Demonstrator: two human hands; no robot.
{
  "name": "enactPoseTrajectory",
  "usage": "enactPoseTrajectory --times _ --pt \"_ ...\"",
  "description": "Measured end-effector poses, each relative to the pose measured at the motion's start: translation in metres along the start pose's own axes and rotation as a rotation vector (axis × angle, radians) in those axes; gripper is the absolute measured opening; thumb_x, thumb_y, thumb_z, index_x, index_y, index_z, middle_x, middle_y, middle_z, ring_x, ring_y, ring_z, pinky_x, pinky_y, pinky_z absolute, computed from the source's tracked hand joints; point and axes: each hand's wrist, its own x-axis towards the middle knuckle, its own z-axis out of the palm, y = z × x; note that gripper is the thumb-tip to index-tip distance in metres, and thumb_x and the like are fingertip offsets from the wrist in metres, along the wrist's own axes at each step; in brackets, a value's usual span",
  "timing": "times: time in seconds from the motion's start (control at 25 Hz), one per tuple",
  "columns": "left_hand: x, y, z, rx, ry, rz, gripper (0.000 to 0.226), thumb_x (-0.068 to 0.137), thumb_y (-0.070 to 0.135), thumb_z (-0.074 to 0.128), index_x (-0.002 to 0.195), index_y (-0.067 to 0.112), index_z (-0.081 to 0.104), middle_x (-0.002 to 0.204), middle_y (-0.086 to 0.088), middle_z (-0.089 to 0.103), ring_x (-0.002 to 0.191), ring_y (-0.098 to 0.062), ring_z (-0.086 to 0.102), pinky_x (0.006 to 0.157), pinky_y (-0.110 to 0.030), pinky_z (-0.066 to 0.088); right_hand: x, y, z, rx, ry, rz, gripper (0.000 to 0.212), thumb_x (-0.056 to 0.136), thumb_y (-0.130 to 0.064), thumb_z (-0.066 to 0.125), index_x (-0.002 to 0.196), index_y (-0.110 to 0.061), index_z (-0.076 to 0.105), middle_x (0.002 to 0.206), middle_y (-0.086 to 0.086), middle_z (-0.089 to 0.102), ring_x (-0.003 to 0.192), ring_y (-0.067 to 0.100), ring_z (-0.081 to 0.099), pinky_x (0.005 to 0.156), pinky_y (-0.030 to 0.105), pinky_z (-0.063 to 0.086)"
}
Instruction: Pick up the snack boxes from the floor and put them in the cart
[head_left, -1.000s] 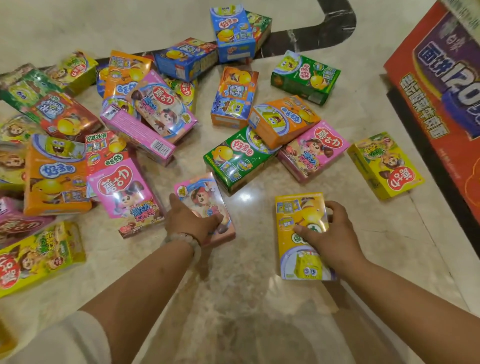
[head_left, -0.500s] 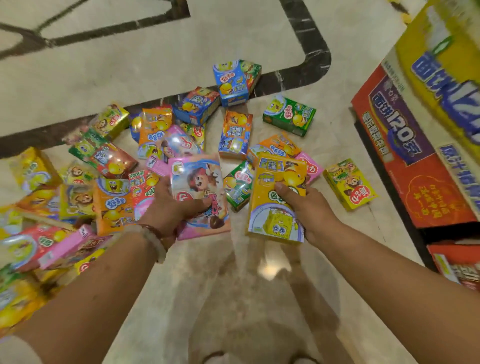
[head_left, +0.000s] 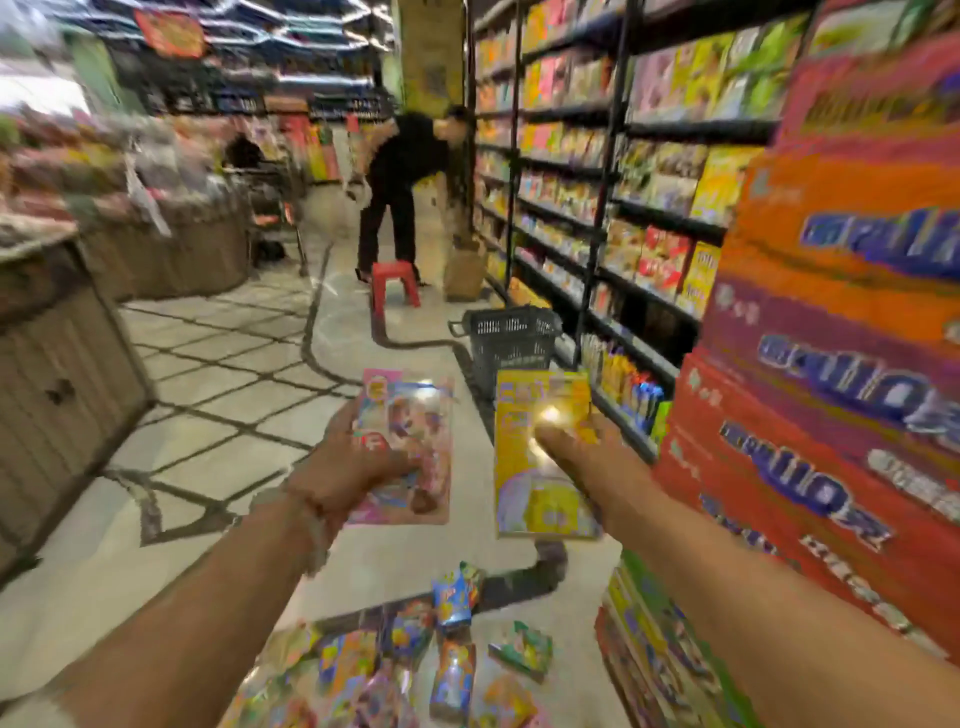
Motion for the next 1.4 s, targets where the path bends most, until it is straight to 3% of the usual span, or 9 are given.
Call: enactPoseTrajectory --times 0.08,0.28,0.4,0.6,0.76,0.96,1.08,1.24,1.4 --pt "-0.005 0.102 0.017 0.004 -0.004 0.138 0.088 0.040 0.020 0.088 0.119 0.003 0.054 0.106 -0.022 0.068 0.088 -0.034 0.068 0.078 -0.052 0.055 -0.013 -0.105 -0.004 -0.008 -0.011 -0.160 0.023 0.083 -0.015 0.070 0.103 -0.011 0.060 0.078 0.002 0.073 0.063 0.010 0.070 0.061 0.028 0.059" --pt "-0.044 0.259 0.071 0.005 -0.133 0.479 0.075 0.044 0.015 0.082 0.114 0.009 0.057 0.108 -0.018 0.067 0.093 -0.033 0.065 0.084 -0.049 0.054 -0.077 -0.259 -0.035 -0.048 0.054 -0.380 0.096 0.046 -0.047 0.089 0.126 -0.014 0.049 0.112 0.013 0.066 0.082 0.028 0.070 0.064 0.036 0.055" --pt "-0.066 0.293 0.092 -0.001 -0.244 0.529 0.079 0.043 0.012 0.083 0.116 0.009 0.054 0.109 -0.019 0.066 0.095 -0.035 0.064 0.086 -0.051 0.053 -0.136 -0.296 -0.050 -0.050 0.105 -0.431 0.088 0.056 -0.039 0.086 0.130 -0.009 0.048 0.107 0.015 0.067 0.072 0.026 0.072 0.061 0.037 0.056" --pt "-0.090 0.304 0.133 0.024 -0.488 0.533 0.091 0.038 0.019 0.085 0.120 -0.001 0.052 0.111 -0.026 0.064 0.088 -0.032 0.067 0.074 -0.043 0.057 -0.243 -0.297 -0.071 -0.055 0.380 -0.494 0.023 0.085 -0.018 0.068 0.104 -0.019 0.054 0.082 0.001 0.067 0.052 0.008 0.067 0.043 0.021 0.050" --pt "-0.130 0.295 0.189 -0.046 -0.672 0.460 0.081 0.058 0.002 0.084 0.128 0.005 0.043 0.104 -0.017 0.066 0.075 -0.020 0.070 0.058 -0.027 0.056 -0.338 -0.282 -0.079 -0.069 0.623 -0.454 0.033 0.084 -0.020 0.070 0.111 -0.018 0.053 0.094 0.004 0.068 0.063 0.012 0.071 0.048 0.026 0.054" --pt "-0.226 0.289 0.284 -0.047 -0.938 0.398 0.107 0.033 0.031 0.093 0.125 0.021 0.040 0.104 -0.011 0.069 0.090 -0.033 0.068 0.087 -0.061 0.048 -0.492 -0.274 -0.102 -0.129 0.953 -0.456 0.023 0.085 -0.019 0.069 0.101 -0.022 0.053 0.085 -0.003 0.067 0.055 0.003 0.068 0.043 0.019 0.050" --pt "-0.310 0.287 0.349 -0.137 -1.124 0.387 0.093 0.049 0.008 0.087 0.129 0.015 0.039 0.102 -0.012 0.068 0.084 -0.026 0.070 0.075 -0.043 0.057 -0.598 -0.271 -0.120 -0.152 1.132 -0.461 0.040 0.082 -0.023 0.072 0.116 -0.019 0.050 0.093 0.004 0.068 0.062 0.012 0.070 0.046 0.023 0.053" --pt "-0.439 0.287 0.428 -0.159 -1.360 0.364 0.101 0.041 0.015 0.092 0.127 0.018 0.039 0.105 -0.013 0.068 0.084 -0.029 0.070 0.075 -0.051 0.057 -0.750 -0.260 -0.131 -0.219 1.390 -0.467 0.049 0.077 -0.028 0.076 0.119 -0.020 0.051 0.106 0.010 0.069 0.078 0.023 0.072 0.061 0.035 0.058" --pt "-0.609 0.271 0.498 -0.224 -1.624 0.305 0.069 0.066 -0.002 0.077 0.121 0.018 0.039 0.097 -0.009 0.066 0.067 -0.016 0.070 0.053 -0.029 0.058 -0.926 -0.235 -0.124 -0.307 1.668 -0.427 0.056 0.074 -0.029 0.078 0.122 -0.016 0.052 0.107 0.011 0.069 0.090 0.027 0.069 0.077 0.044 0.057"
